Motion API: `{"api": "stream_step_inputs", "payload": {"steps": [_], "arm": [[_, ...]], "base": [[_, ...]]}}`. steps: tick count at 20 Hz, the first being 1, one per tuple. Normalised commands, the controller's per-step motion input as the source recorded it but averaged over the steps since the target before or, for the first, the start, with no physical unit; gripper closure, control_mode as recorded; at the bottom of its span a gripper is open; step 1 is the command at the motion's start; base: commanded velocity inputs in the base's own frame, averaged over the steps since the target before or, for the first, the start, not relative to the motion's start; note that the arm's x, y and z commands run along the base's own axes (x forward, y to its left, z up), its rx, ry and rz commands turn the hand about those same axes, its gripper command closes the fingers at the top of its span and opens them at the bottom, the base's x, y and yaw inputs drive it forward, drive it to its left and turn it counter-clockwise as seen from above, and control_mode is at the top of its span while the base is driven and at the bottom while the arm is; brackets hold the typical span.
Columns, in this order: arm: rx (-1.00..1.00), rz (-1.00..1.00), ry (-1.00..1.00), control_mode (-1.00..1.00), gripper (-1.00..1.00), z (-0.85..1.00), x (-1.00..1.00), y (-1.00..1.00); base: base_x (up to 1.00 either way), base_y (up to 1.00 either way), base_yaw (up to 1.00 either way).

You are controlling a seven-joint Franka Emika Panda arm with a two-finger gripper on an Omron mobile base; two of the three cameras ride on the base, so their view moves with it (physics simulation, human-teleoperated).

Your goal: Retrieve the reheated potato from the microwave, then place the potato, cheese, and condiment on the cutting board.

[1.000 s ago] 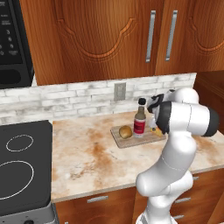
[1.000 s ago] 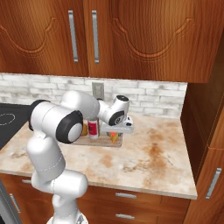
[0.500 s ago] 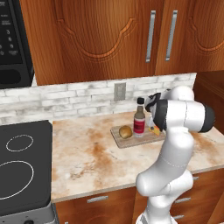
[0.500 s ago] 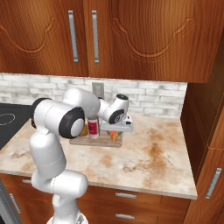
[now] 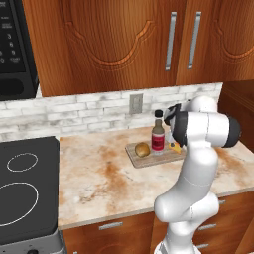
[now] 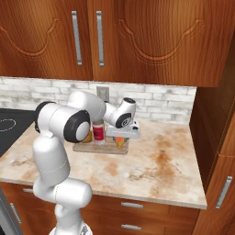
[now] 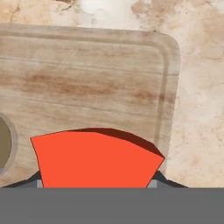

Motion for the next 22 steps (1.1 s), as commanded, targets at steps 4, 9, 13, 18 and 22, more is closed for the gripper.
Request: {"api": "stream_step_inputs", "payload": {"steps": [4,9,13,18,22], "arm": [[0.0,0.0,0.01,-1.0,-1.0,-0.05,-0.01,-0.03],[0.0,0.0,0.0,-1.0,-1.0,0.0,-0.13,-0.07],[0.0,0.0,0.0,-1.0,-1.0,0.0,-0.11,-0.01],[0.01,-0.02,0.0,-1.0,-1.0,0.05,-0.11,0.0],[0.04,-0.03,0.0,-1.0,-1.0,0.06,-0.19,0.0]], "base": [[0.0,0.0,0.0],[0.0,0.0,0.0],[0.0,0.0,0.0],[0.0,0.0,0.0],[0.0,0.0,0.0]]}}
